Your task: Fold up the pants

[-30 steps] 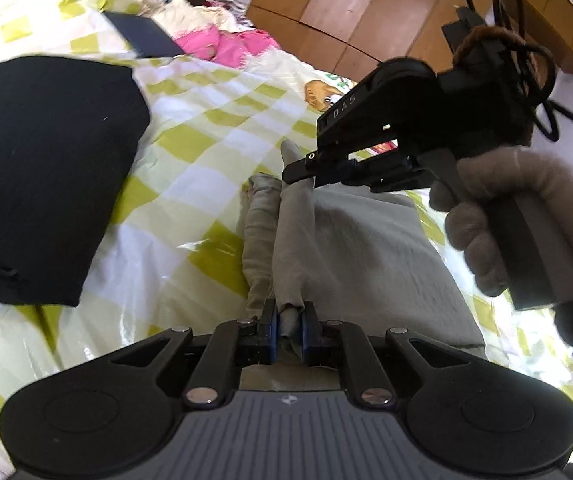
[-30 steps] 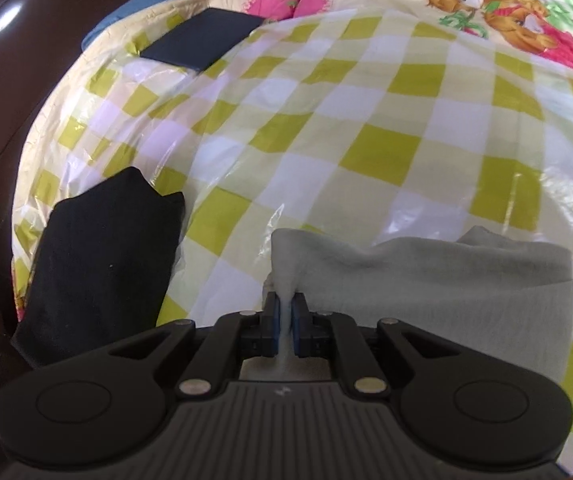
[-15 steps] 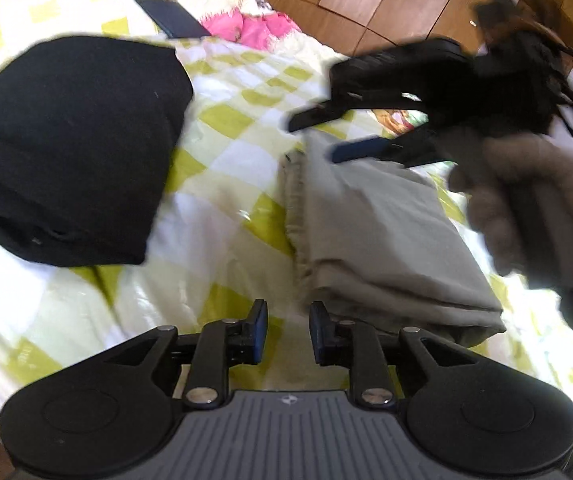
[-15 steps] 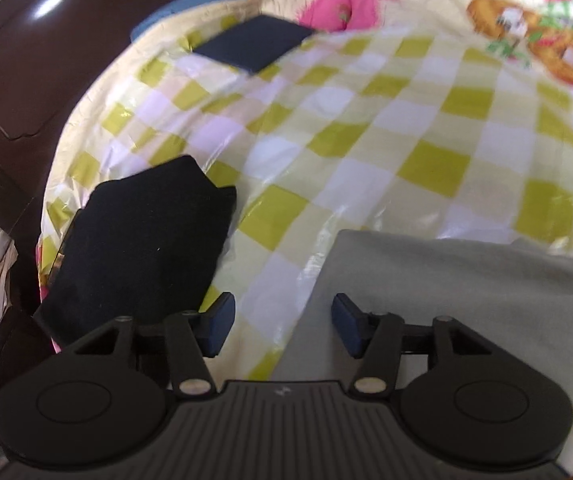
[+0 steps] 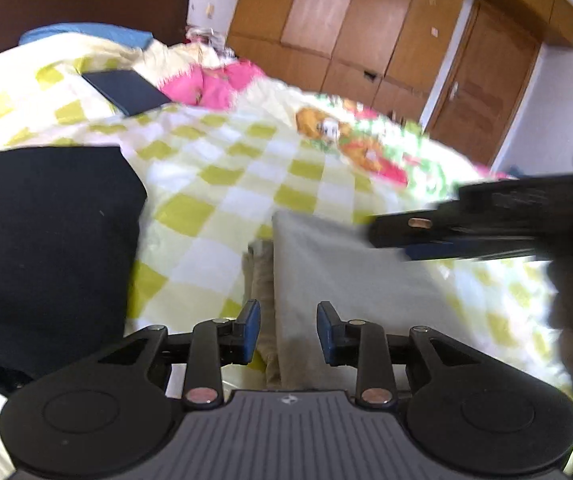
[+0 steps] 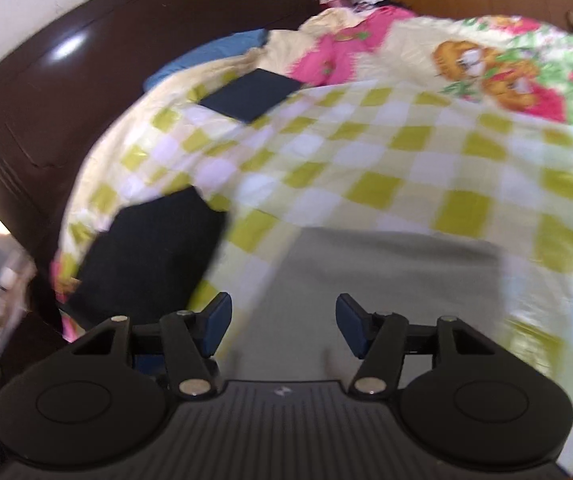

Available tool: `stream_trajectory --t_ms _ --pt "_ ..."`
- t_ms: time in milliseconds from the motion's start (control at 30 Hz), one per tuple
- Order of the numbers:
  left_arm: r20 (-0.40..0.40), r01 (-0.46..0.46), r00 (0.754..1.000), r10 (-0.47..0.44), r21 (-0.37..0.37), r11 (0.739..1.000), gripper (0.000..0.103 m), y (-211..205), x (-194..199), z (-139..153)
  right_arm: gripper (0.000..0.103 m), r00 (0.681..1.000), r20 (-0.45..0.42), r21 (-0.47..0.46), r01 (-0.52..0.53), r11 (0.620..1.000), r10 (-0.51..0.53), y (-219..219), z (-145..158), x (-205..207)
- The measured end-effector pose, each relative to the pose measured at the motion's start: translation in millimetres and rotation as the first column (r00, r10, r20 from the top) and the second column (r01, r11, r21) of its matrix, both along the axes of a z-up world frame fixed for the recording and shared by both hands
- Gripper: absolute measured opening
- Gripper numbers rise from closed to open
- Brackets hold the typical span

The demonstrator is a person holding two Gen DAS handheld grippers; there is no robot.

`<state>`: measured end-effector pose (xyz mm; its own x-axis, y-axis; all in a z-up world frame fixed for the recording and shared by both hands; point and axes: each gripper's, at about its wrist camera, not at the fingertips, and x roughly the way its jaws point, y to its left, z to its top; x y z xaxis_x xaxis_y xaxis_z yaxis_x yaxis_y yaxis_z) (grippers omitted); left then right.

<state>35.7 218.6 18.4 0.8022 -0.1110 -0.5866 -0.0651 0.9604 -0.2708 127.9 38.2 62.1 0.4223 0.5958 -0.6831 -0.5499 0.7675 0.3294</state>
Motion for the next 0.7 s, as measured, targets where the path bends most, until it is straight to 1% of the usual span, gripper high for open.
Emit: stream_trajectory --t_ms 100,133,167,200,233,267,300,367,433,467,500,567,667,700 --pt "-0.077 0.011 0.997 -0.006 0.073 0.997 0.044 -6.6 12.2 -19.6 0.060 0.999 -0.051 -0.067 0.009 0.998 -0.013 -21.5 -22.0 -16.6" --pt "-0.095 0.018 0.995 -0.009 0.094 0.995 0.045 -8.1 10.8 -23.9 0.060 0.997 -0.072 -0.090 0.003 0.996 -0.010 -27.1 -31.6 -23.1" --pt "-0.106 0.024 0.994 -0.012 0.108 0.994 0.046 -9.4 8.5 -26.3 0.059 0.996 -0.091 -0.114 -0.007 0.993 -0.003 -31.4 -41.2 -30.5" --pt "-0.113 0.029 0.993 -0.015 0.117 0.993 0.050 -9.5 6.4 -28.0 0.059 0.995 -0.101 -0.134 -0.020 0.991 0.007 -34.8 -49.1 -37.3" --pt "-0.117 0.035 0.993 -0.020 0.123 0.992 0.053 -9.4 4.6 -27.0 0.059 0.995 -0.102 -0.154 -0.033 0.987 0.018 -36.9 -54.5 -43.3" --pt "-0.118 0.042 0.993 -0.026 0.131 0.991 0.053 -9.3 2.6 -23.8 0.059 0.995 -0.091 -0.160 -0.041 0.986 0.027 -39.0 -54.5 -48.3" --pt "-0.116 0.045 0.993 -0.029 0.145 0.988 0.053 -9.7 1.3 -19.0 0.059 0.997 -0.075 -0.148 -0.036 0.988 0.025 -42.5 -50.2 -50.9" --pt "-0.094 0.039 0.995 -0.023 0.174 0.984 0.053 -9.7 0.2 -8.3 0.059 0.998 -0.057 -0.083 0.011 0.996 -0.016 -54.3 -37.1 -49.0" --pt "-0.064 0.039 0.998 -0.028 0.184 0.982 0.053 -9.8 1.7 4.2 0.064 0.997 -0.035 -0.018 0.065 0.998 -0.066 -68.5 -27.6 -43.1" --pt "-0.051 0.038 0.998 -0.029 0.185 0.982 0.053 -10.1 4.4 8.8 0.066 0.996 -0.021 -0.002 0.090 0.996 -0.090 -75.1 -25.5 -38.0" --pt "-0.037 0.039 0.999 -0.033 0.183 0.982 0.053 -11.5 8.6 12.8 0.069 0.993 -0.011 -0.001 0.117 0.993 -0.117 -80.2 -26.4 -31.2" --pt "-0.024 0.045 0.999 -0.041 0.177 0.983 0.053 -17.2 21.2 17.2 0.069 0.984 -0.010 -0.011 0.180 0.984 -0.180 -86.8 -31.5 -13.7" --pt "-0.024 0.101 0.995 -0.098 0.204 0.974 0.053 -37.8 40.9 16.6 0.068 0.979 -0.014 0.010 0.203 0.979 -0.203 -87.9 -37.0 18.1" --pt "-0.031 0.121 0.993 -0.118 0.211 0.970 0.053 -45.0 45.4 14.3 0.069 0.976 -0.027 0.014 0.218 0.976 -0.217 -88.9 -40.7 30.5"
